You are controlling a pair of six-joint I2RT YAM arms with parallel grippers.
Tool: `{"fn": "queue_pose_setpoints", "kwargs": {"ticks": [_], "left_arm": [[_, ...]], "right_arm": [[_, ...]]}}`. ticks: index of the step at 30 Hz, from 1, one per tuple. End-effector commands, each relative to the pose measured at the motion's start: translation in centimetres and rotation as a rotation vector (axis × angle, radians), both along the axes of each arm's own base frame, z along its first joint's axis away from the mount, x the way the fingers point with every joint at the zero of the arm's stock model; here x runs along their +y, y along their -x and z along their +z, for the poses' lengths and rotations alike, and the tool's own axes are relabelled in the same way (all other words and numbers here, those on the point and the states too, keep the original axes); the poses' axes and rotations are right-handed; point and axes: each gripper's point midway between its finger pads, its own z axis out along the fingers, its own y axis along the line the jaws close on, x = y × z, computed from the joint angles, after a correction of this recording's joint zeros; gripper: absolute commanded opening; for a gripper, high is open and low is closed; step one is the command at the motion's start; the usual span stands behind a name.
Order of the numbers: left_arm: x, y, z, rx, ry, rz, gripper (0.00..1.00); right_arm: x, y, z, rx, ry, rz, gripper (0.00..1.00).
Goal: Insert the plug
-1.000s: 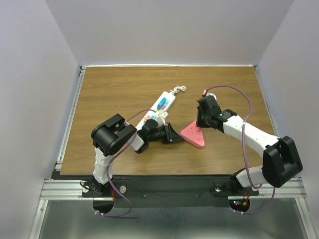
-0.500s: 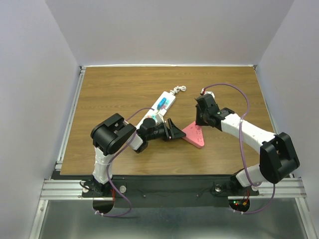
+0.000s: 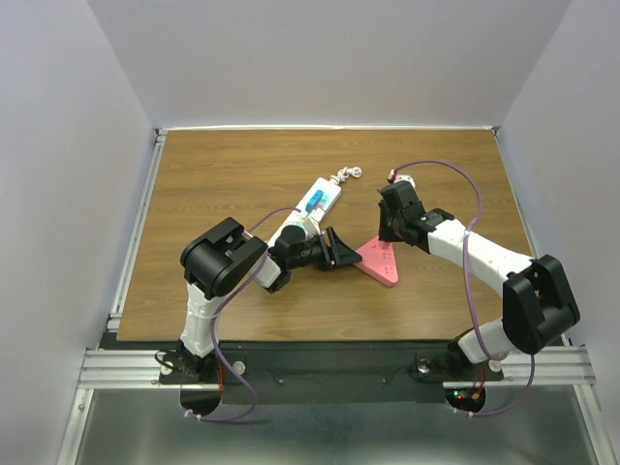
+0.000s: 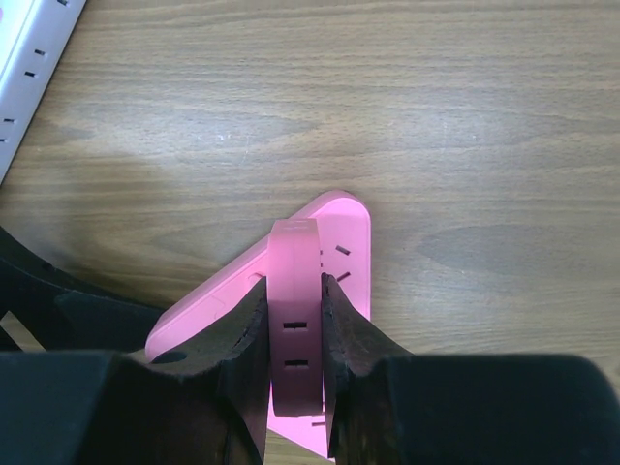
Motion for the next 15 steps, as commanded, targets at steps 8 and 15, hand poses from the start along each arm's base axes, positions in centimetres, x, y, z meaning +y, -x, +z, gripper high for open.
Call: {"fn": "queue_pose_setpoints", "kwargs": {"ticks": [8, 15], "left_arm": [[-1.0, -1.6, 0.8, -0.038, 0.016, 0.008, 0.46], [-1.0, -1.7, 0.6, -0.029, 0.016, 0.009, 0.33]], "right_arm": [[-0.3, -1.6, 1.2, -0.063, 0.0, -0.012, 0.01], [-0.9, -1.9, 1.7, -0.075, -0.014, -0.017, 0.01]]}}
